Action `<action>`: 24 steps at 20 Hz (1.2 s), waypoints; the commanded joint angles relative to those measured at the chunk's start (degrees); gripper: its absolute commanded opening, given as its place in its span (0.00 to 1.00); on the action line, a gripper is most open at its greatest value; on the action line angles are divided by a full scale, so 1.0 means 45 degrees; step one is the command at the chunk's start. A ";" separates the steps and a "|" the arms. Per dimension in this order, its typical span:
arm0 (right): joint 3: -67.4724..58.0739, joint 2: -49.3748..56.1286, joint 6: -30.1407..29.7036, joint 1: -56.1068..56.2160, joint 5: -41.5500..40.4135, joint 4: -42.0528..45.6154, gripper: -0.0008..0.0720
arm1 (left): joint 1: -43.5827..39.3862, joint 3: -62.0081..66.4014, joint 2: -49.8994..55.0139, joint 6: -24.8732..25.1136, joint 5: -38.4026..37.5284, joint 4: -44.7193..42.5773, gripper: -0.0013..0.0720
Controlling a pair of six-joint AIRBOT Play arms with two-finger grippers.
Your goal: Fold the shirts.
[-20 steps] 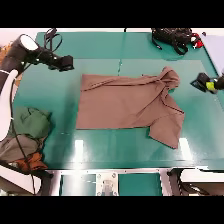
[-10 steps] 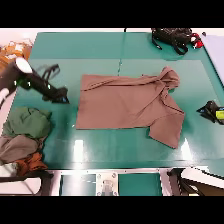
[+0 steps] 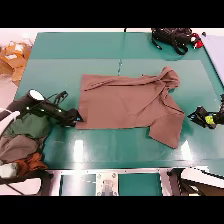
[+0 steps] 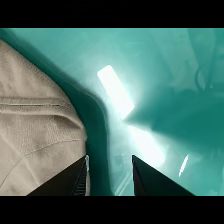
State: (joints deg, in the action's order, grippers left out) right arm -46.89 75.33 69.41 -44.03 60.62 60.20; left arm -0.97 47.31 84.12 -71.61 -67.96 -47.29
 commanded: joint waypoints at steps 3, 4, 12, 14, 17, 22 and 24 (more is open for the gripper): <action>0.0053 0.0131 -0.0015 0.0107 -0.0024 -0.0024 0.58 | -0.0534 0.0068 0.0806 0.1506 0.0403 0.1175 0.06; 0.0053 0.0151 -0.0015 0.0112 0.0024 -0.0024 0.61 | -0.0350 0.0374 0.0806 0.1452 0.0384 0.0743 0.04; 0.0457 0.1035 -0.0015 0.1345 -0.0117 -0.0262 0.61 | 0.0636 0.1020 0.0806 0.1477 0.0568 0.0238 0.04; 0.0447 0.1302 -0.0010 0.1744 -0.0704 -0.0578 0.60 | 0.0636 0.1020 0.0806 0.1506 0.0631 0.0209 0.04; 0.0452 0.1583 -0.0170 0.2069 -0.0889 -0.1292 0.54 | 0.0636 0.1020 0.0806 0.1506 0.0646 0.0214 0.04; -0.0267 0.1511 -0.0583 0.2220 0.0607 -0.1695 0.03 | 0.0636 0.1676 0.0733 0.1593 -0.0107 0.0185 0.04; -0.1535 0.0811 -0.0578 0.2215 0.1647 -0.2798 0.03 | 0.0636 0.3070 0.0170 0.1579 -0.1020 0.0136 0.04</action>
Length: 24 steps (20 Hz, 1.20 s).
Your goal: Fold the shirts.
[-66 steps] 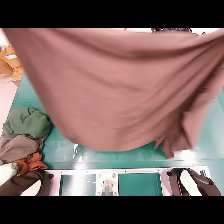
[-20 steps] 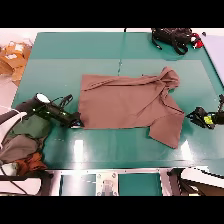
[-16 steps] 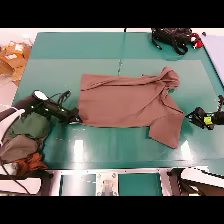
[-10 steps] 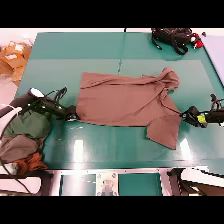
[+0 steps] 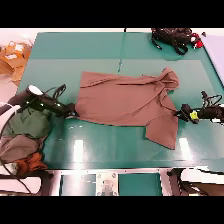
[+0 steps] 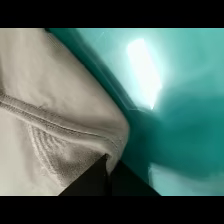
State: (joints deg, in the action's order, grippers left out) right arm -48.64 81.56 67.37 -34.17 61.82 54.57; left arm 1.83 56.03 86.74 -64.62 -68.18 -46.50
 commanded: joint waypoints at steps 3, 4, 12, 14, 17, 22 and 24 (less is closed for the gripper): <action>-0.3968 -0.2424 -0.0063 -0.0083 0.2618 -0.4347 0.03 | 0.0015 0.4148 -0.2327 -0.0563 -0.1433 -0.0049 0.04; -0.5061 -0.3118 0.0219 -0.0165 0.2754 -0.5197 0.03 | 0.0015 0.5309 -0.3002 -0.0617 -0.1569 -0.0049 0.04; -1.1521 -0.7796 0.2220 -0.2302 0.1239 -0.6586 0.03 | 0.0015 1.4494 -0.6931 -0.1219 -0.1248 -0.0243 0.04; -1.1914 -0.8816 0.2273 -0.2773 0.0287 -0.6504 0.03 | 0.0015 1.4644 -0.7854 -0.1331 -0.0850 -0.0845 0.04; -1.2050 -0.9855 0.2273 -0.2783 -0.1515 -0.5707 0.03 | 0.0015 1.4639 -0.8320 -0.1996 -0.0908 -0.2278 0.04; -1.0535 -0.9481 0.2749 -0.2730 -0.0525 -0.4789 0.03 | 0.0015 1.2284 -0.8024 -0.2875 -0.1190 -0.3186 0.04; -0.8442 -0.8971 0.2278 -0.2234 -0.0495 -0.5095 0.03 | 0.0015 1.0448 -0.7363 -0.2866 -0.1180 -0.2837 0.04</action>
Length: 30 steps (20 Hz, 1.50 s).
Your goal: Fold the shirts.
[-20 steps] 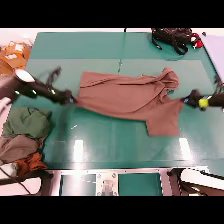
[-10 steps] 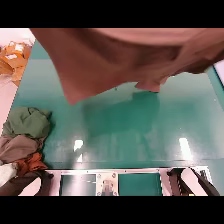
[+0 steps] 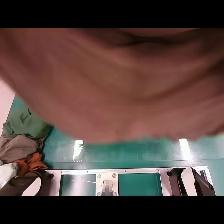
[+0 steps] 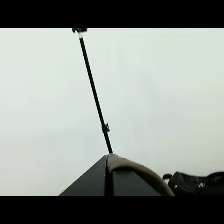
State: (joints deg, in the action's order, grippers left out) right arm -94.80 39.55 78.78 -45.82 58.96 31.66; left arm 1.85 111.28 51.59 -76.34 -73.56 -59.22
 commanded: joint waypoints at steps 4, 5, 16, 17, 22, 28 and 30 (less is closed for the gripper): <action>0.6266 0.2341 -0.2783 0.3181 -0.1540 0.0189 0.03 | -0.0034 -0.4891 0.2895 0.0495 0.0772 0.0831 0.04; 0.7009 0.3167 -0.3157 0.3769 -0.2361 0.0413 0.03 | -0.0029 -0.5489 0.3701 0.0816 0.1015 0.1277 0.04; 0.4405 1.2745 -0.3706 0.4765 -0.4197 -0.0296 0.03 | -0.0155 -0.6606 1.0020 0.2123 0.5897 0.4405 0.04; 0.3929 1.3153 -0.3706 0.4765 -0.4197 -0.0622 0.03 | -0.0243 -0.6611 1.0044 0.2127 0.6606 0.4459 0.04; 0.1967 1.4081 -0.3711 0.4954 -0.4347 -0.1273 0.03 | -0.0787 -0.6329 1.0098 0.2424 0.8689 0.4653 0.04; 0.1593 1.4076 -0.3706 0.4269 -0.3172 -0.0034 0.03 | -0.0743 -0.6042 1.0098 0.2618 0.7514 0.3876 0.04; 0.1598 1.4076 -0.3502 0.3779 -0.1554 0.1273 0.03 | -0.0743 -0.6115 1.0122 0.2307 0.6577 0.3220 0.04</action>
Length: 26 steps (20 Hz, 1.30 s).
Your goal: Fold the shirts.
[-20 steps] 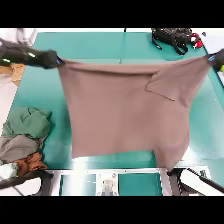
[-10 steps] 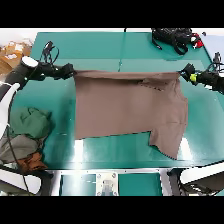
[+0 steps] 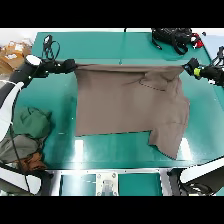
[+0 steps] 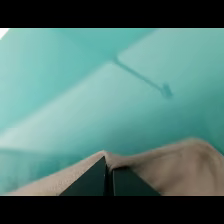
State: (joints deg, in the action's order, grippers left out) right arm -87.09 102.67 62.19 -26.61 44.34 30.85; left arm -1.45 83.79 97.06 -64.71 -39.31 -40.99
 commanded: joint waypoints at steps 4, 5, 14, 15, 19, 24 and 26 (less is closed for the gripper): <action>0.0228 0.0044 0.0748 -0.1039 0.3585 0.3959 0.03 | -0.0126 -0.1083 0.0019 -0.0661 -0.2069 -0.1132 0.04; 0.0413 0.0044 0.0748 -0.1103 0.3735 0.4240 0.03 | -0.0233 -0.1409 0.0019 -0.0714 -0.2263 -0.1224 0.04; 0.1763 0.0049 0.0743 -0.1078 0.3055 0.4337 0.03 | -0.0529 -0.2210 0.0019 -0.3084 -0.3575 -0.2191 0.04; 0.1763 0.0049 0.0738 -0.1069 0.3050 0.4255 0.03 | -0.0529 -0.2210 0.0019 -0.3313 -0.3716 -0.2195 0.04; 0.1763 0.0049 0.0748 -0.0986 0.3026 0.4245 0.03 | -0.0529 -0.2210 0.0019 -0.3784 -0.3648 -0.2181 0.04; 0.1292 -0.0170 0.1389 -0.1350 0.4153 0.4561 0.42 | -0.0359 -0.1933 0.0005 -0.4260 -0.5144 -0.2181 0.78; 0.1035 -0.0743 0.2254 -0.1841 0.4760 0.5586 0.42 | 0.0146 -0.1297 -0.0102 -0.4303 -0.6805 -0.2191 0.78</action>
State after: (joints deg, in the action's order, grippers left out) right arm -81.06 101.41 68.14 -32.88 61.49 51.70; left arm -2.59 75.57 96.99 -82.87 -61.54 -50.83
